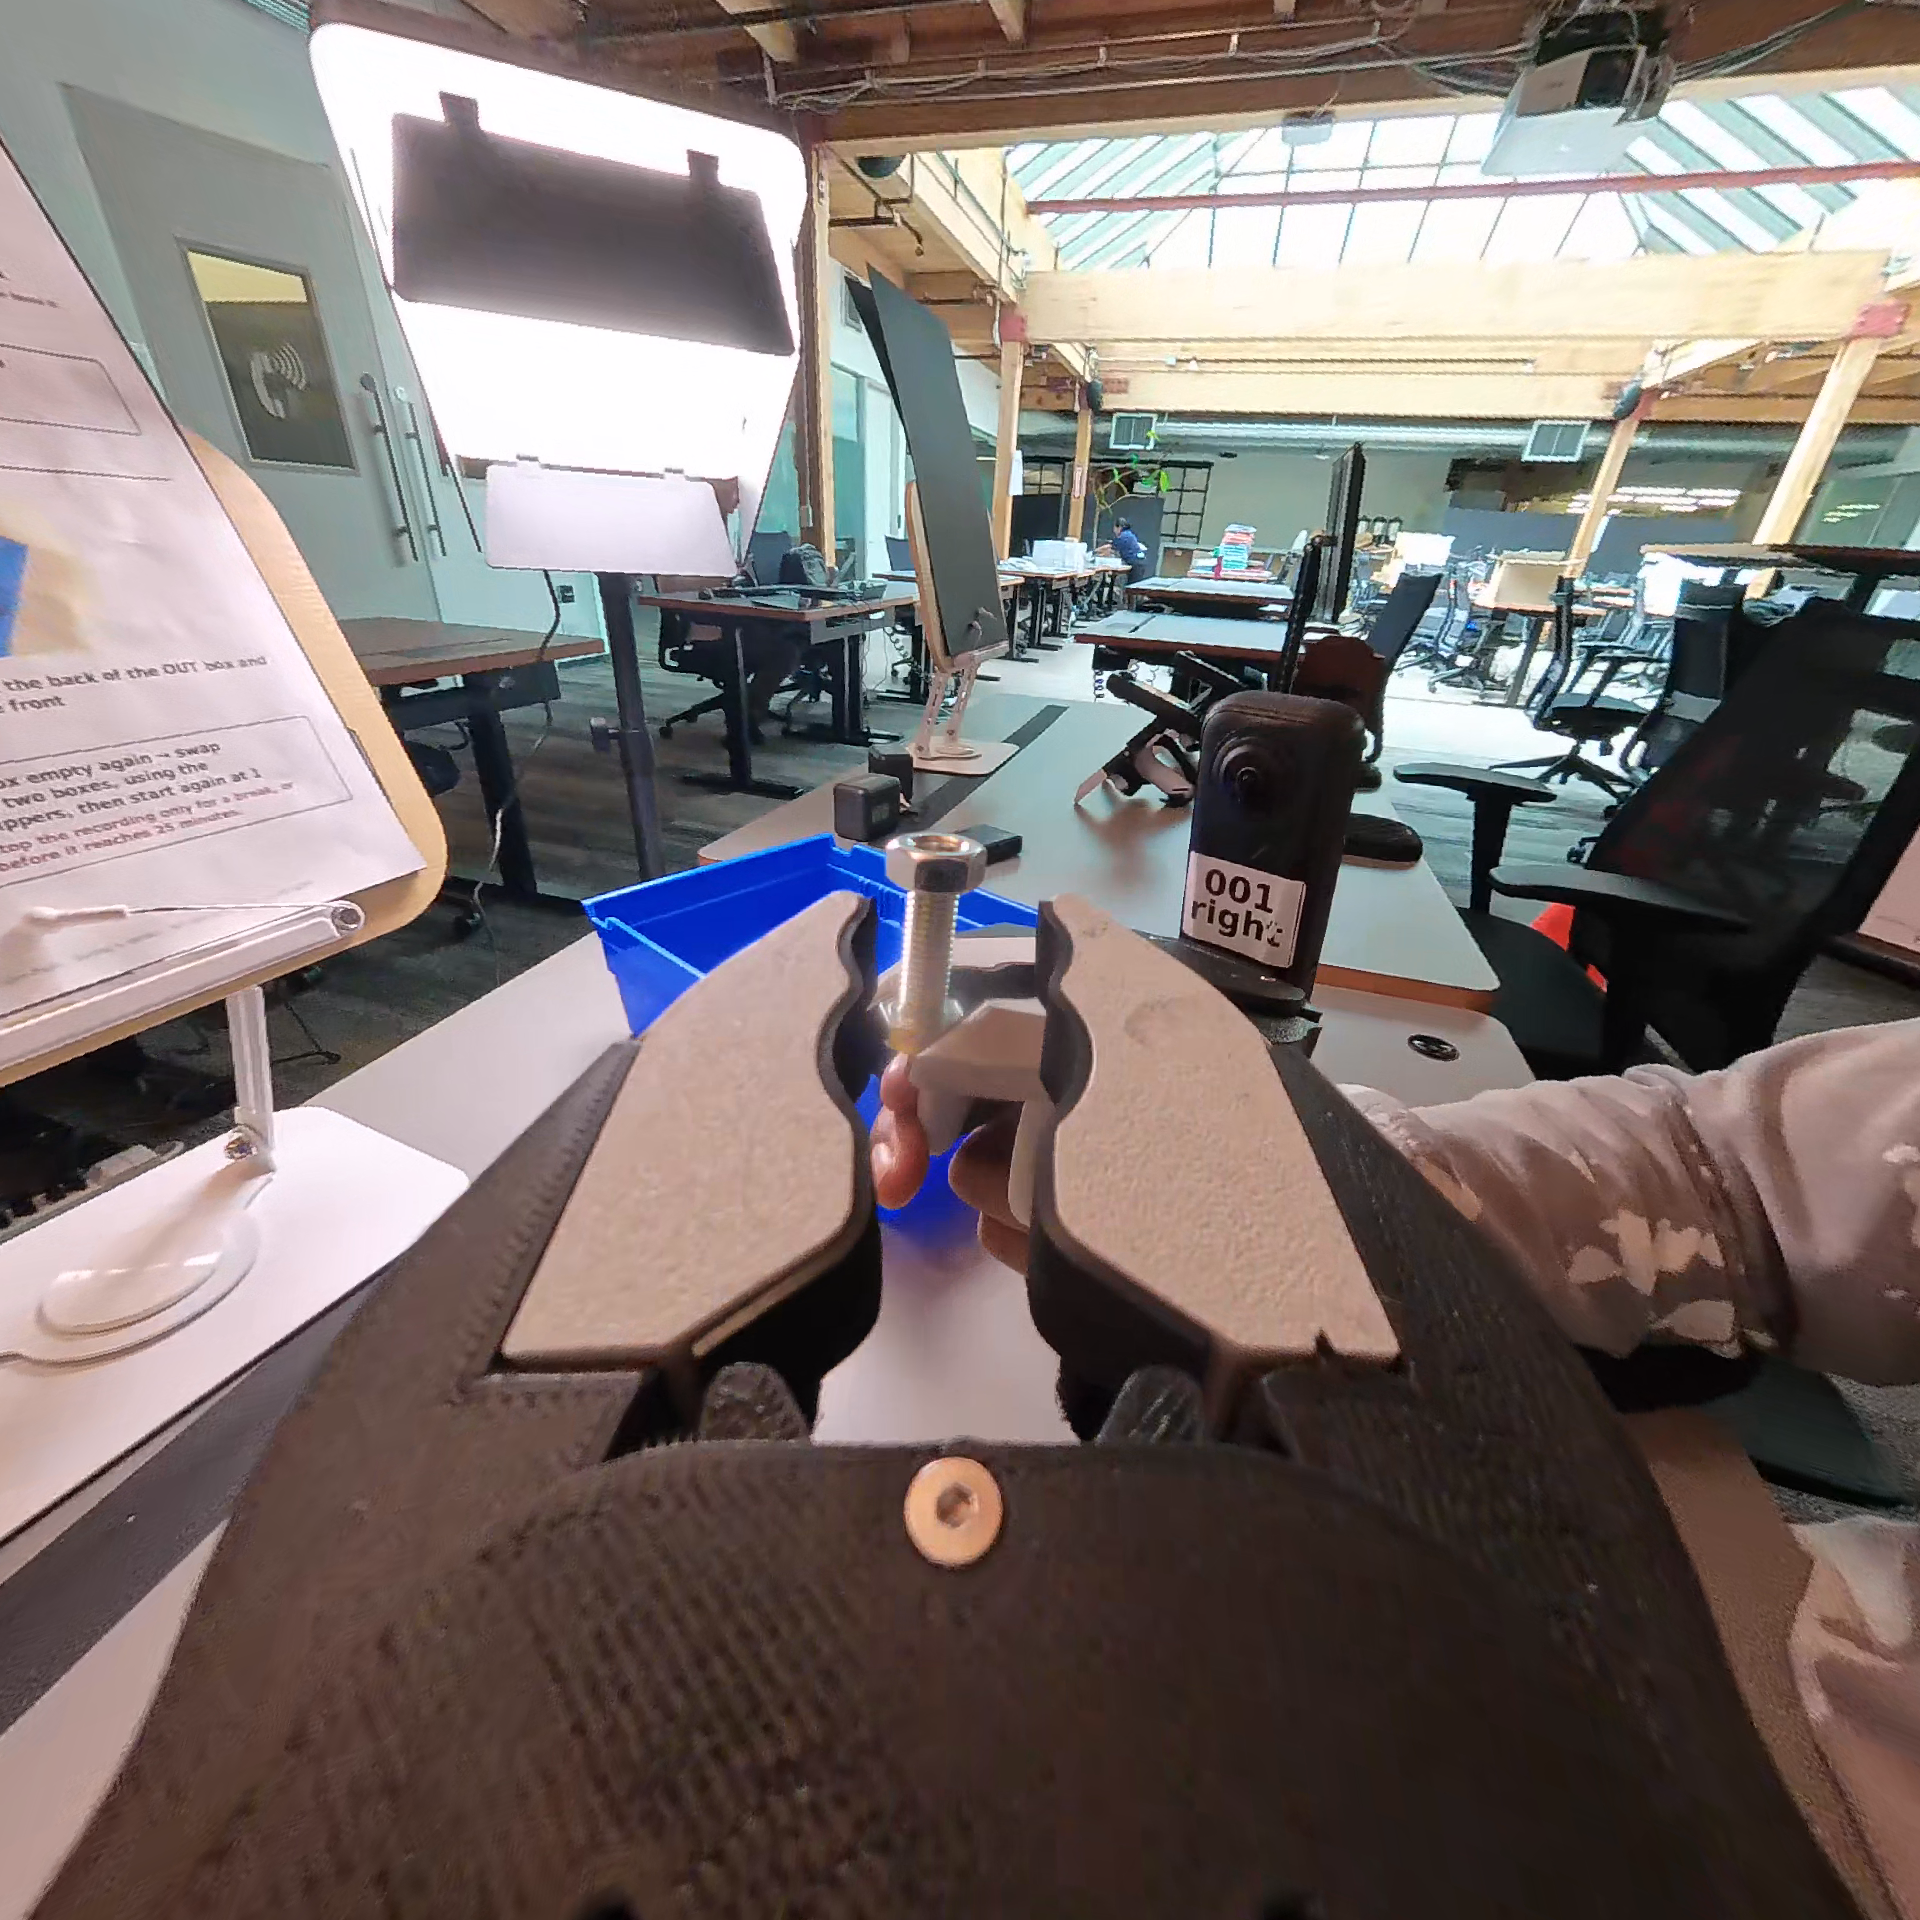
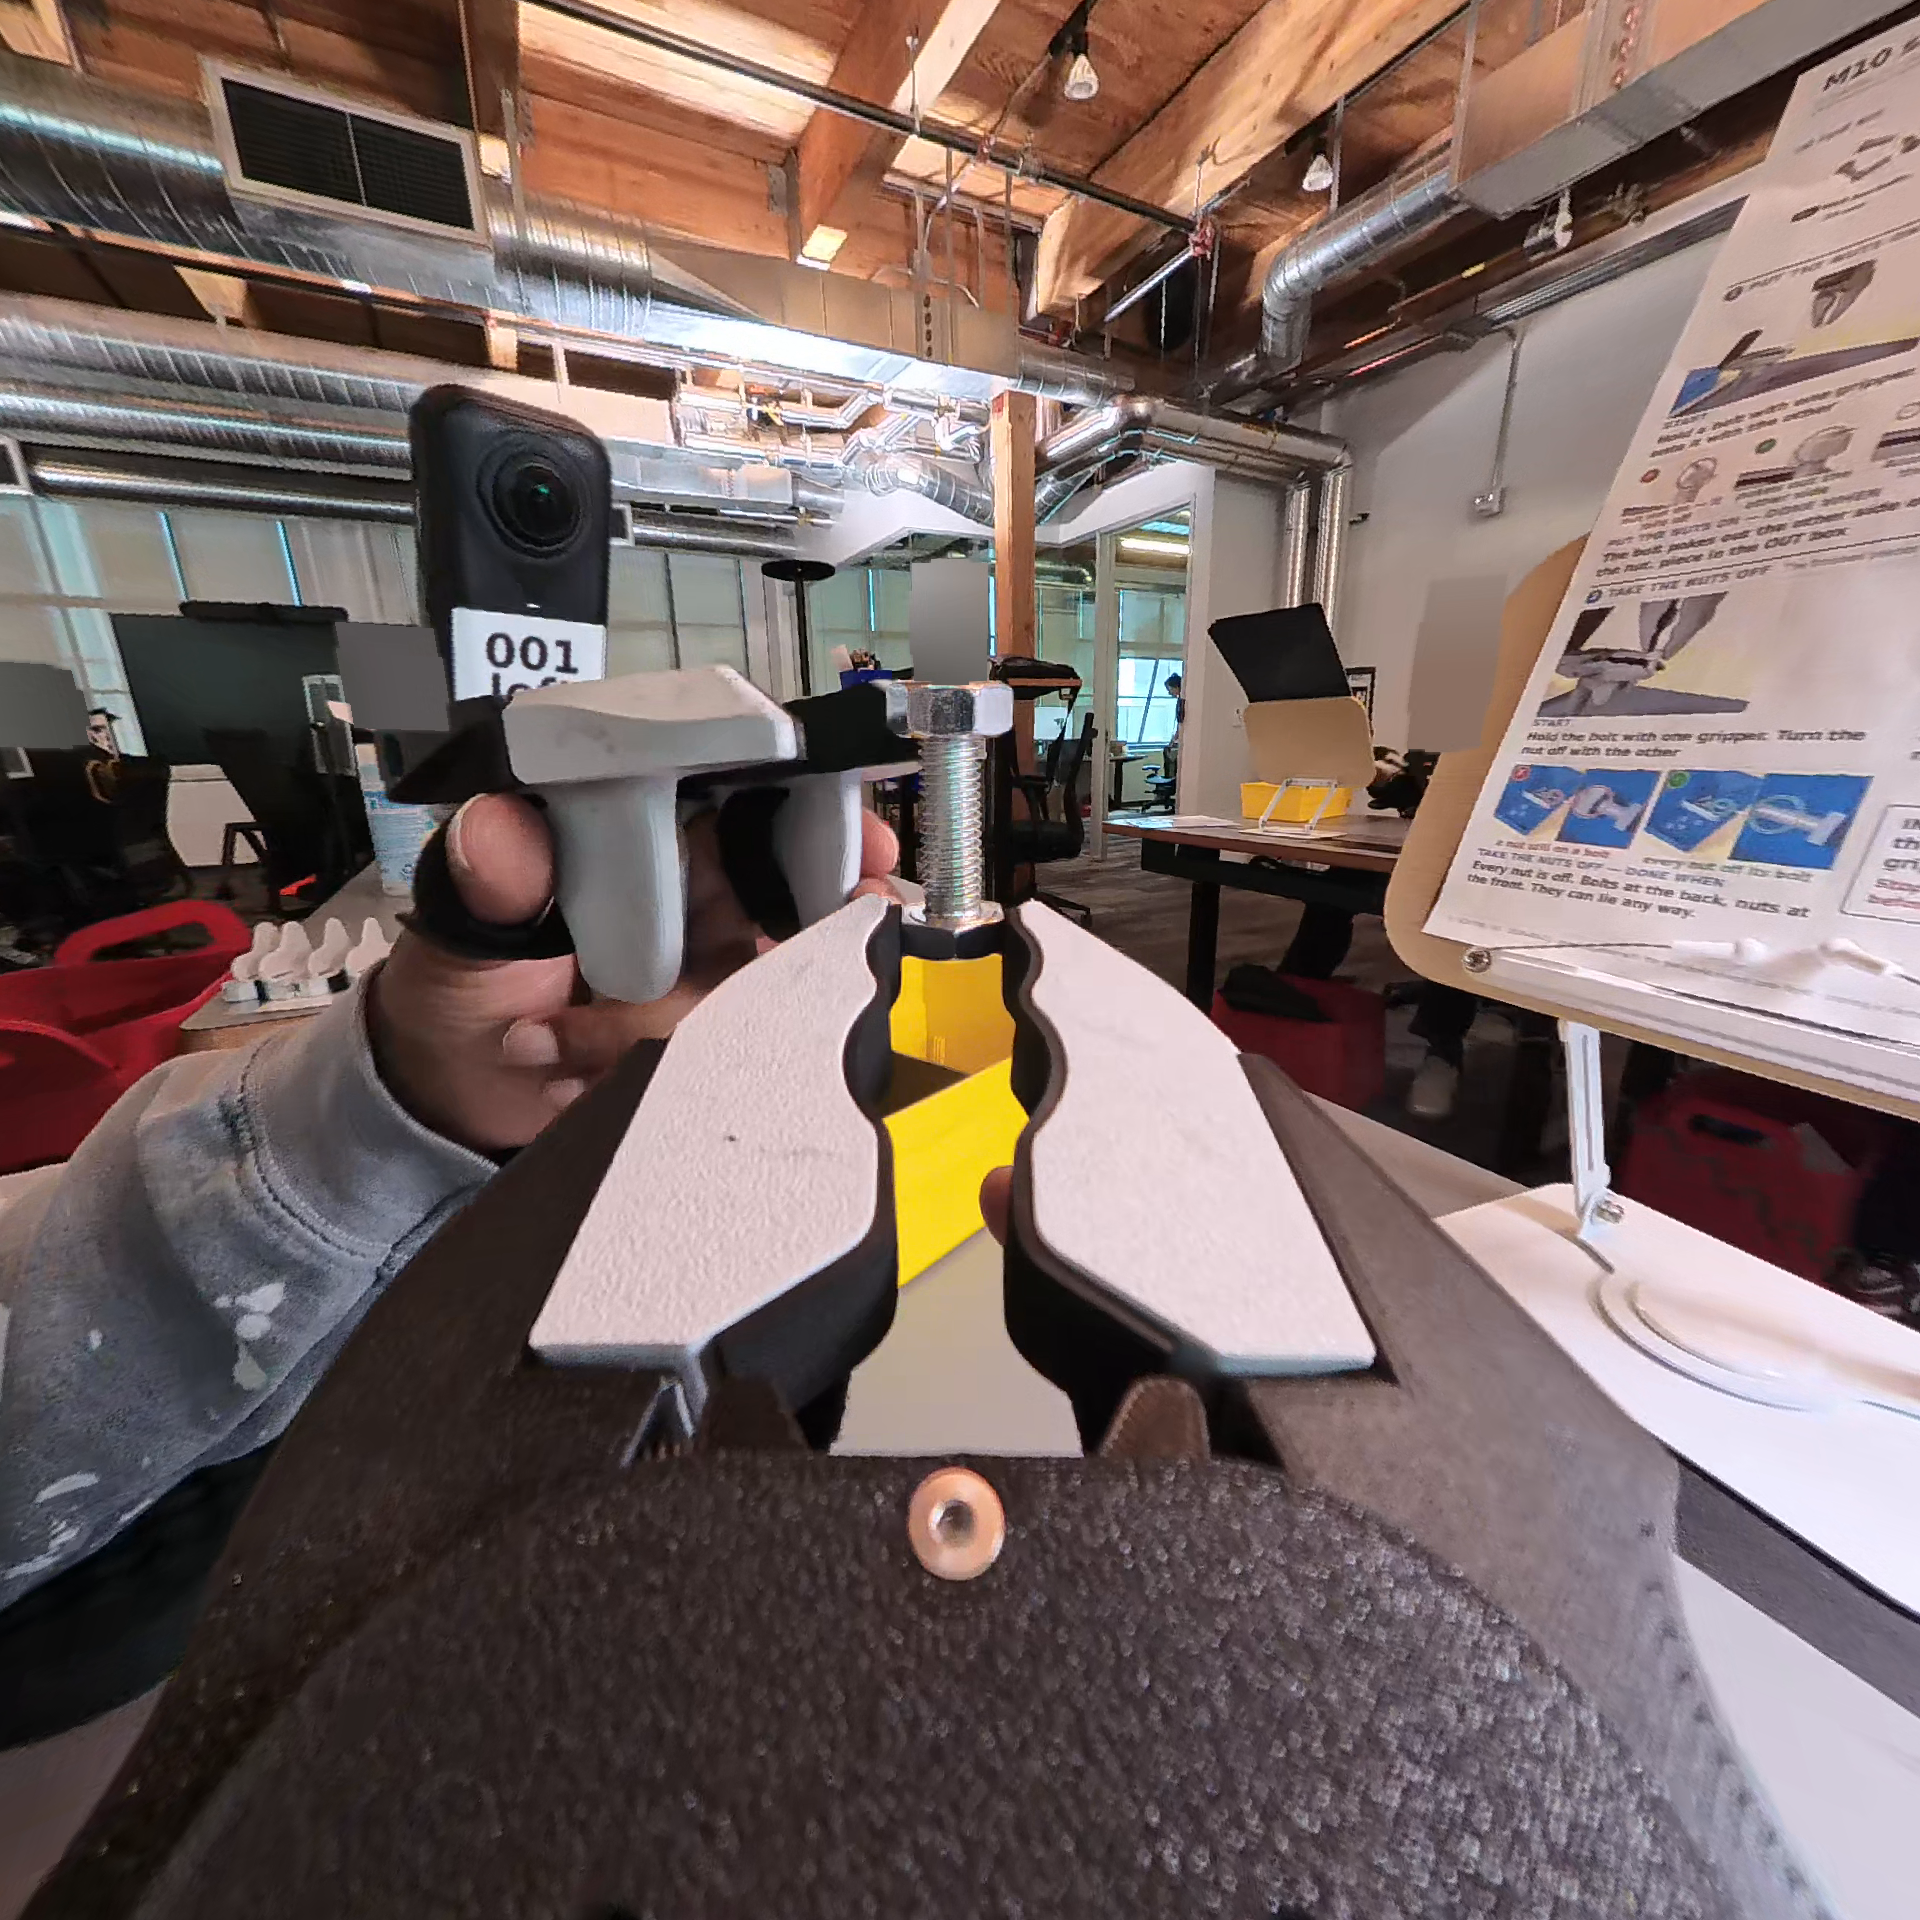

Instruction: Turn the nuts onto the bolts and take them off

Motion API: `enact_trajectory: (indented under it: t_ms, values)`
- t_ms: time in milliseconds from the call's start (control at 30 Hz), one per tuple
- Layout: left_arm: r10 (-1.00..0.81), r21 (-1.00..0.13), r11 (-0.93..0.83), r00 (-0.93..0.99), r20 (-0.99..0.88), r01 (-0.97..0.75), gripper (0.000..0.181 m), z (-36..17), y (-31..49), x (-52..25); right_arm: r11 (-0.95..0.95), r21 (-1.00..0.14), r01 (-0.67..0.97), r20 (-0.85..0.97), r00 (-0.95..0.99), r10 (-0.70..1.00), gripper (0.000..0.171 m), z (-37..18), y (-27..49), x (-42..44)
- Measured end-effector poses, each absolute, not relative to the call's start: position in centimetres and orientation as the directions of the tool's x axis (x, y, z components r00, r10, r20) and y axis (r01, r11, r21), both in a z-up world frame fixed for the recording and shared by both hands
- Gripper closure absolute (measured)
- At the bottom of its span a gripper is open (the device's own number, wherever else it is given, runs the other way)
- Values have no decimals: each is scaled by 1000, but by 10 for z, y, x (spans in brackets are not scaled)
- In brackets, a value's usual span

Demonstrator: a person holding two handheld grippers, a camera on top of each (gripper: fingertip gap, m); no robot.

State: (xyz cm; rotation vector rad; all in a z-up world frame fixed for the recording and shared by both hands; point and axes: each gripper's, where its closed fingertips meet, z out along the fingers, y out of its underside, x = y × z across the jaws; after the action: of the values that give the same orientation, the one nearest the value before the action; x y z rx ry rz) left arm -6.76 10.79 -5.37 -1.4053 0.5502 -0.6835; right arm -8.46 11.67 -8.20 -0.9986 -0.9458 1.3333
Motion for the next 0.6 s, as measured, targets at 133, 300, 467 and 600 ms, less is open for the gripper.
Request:
enact_trajectory:
  t_ms: [133, 300, 467, 600]
  values:
    - [-691, -996, 55, 723, 12, 69, 152, -58, 113, -67, -28, -958, -287, -37, 26, 999, 153, -86, 117, -87]
    - [-680, -995, 57, 733, 21, 82, 152, -61, 116, -68, -41, -968, -248, -47, 20, 999, 153, -95, 115, -86]
    - [-680, -995, 48, 733, 35, 92, 156, -62, 117, -71, -64, -963, -260, -65, -7, 998, 153, -97, 113, -83]
    - [-664, -995, 51, 747, 34, 91, 159, -62, 119, -77, -70, -954, -292, -60, -42, 997, 153, -93, 110, -79]
